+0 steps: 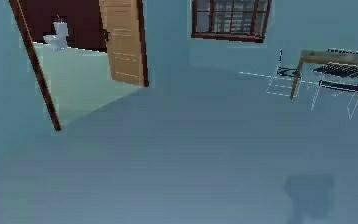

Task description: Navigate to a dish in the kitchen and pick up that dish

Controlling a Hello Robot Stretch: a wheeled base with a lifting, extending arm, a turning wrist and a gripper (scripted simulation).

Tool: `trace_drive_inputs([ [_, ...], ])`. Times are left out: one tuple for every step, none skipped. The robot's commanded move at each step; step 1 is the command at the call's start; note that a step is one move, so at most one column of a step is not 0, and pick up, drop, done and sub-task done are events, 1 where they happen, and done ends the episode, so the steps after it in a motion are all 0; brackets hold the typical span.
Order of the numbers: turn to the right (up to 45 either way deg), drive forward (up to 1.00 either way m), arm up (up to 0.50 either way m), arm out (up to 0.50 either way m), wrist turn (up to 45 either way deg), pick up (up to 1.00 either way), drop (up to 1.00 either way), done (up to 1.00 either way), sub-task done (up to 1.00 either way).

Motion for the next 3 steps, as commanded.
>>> trace_drive_inputs([
  [-45.0,0.00,0.00,0.00,0.0,0.00,0.00,0.00,0.00],
  [-45.0,0.00,0.00,0.00,0.0,0.00,0.00,0.00,0.00],
  [-39.0,0.00,0.00,0.00,0.0,0.00,0.00,0.00,0.00],
])
